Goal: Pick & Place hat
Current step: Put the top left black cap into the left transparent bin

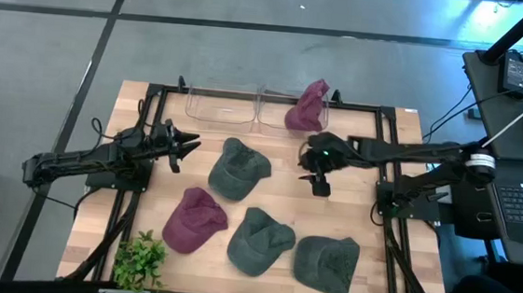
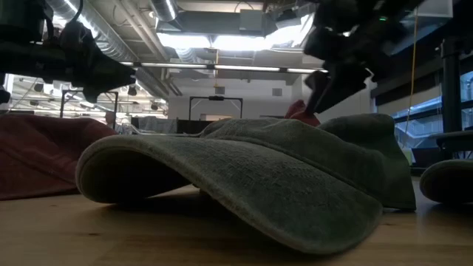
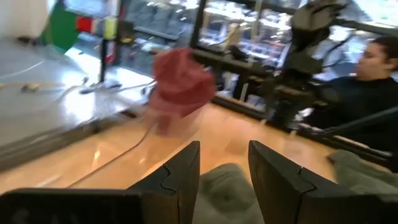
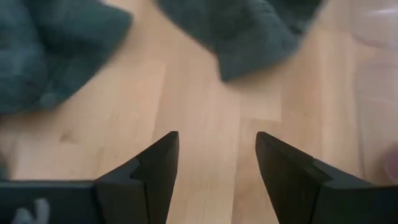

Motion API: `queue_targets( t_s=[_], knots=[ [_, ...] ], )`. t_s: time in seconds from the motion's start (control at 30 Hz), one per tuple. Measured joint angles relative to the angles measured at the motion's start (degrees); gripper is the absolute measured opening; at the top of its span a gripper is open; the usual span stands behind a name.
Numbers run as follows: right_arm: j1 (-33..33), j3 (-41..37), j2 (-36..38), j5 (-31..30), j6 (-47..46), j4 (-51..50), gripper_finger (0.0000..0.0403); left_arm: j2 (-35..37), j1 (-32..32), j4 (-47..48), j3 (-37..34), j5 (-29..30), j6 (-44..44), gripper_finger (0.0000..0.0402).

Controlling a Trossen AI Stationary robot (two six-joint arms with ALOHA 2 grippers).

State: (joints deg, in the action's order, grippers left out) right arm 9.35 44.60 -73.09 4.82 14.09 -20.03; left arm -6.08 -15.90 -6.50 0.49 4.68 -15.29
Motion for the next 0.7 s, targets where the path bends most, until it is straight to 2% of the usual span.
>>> queue_targets(
  t_s=[0.17, 0.27, 0.37, 0.5, 0.7],
  knots=[
    [-6.7, -9.3, 9.6, -15.8, -8.8, 6.4, 0.0214, -7.4, 4.0, -7.1, 1.4, 0.7, 4.9, 0.0127],
    [-10.3, -12.7, 14.3, -20.7, -9.1, 10.2, 0.0214, -14.2, 6.6, -7.5, 5.3, 4.8, 5.5, 0.0127],
    [-12.0, -14.1, 17.1, -21.7, -7.6, 14.8, 0.0214, -23.4, 8.8, -7.4, 10.6, 7.7, 6.9, 0.0127],
    [-12.4, -14.2, 17.6, -21.8, -5.5, 17.0, 0.0214, -36.2, 10.7, -7.4, 19.4, 8.3, 9.4, 0.0127],
    [-12.4, -14.2, 17.4, -21.8, -4.9, 16.9, 0.0213, -50.4, 11.4, -7.0, 31.0, 4.4, 12.1, 0.0127]
  ],
)
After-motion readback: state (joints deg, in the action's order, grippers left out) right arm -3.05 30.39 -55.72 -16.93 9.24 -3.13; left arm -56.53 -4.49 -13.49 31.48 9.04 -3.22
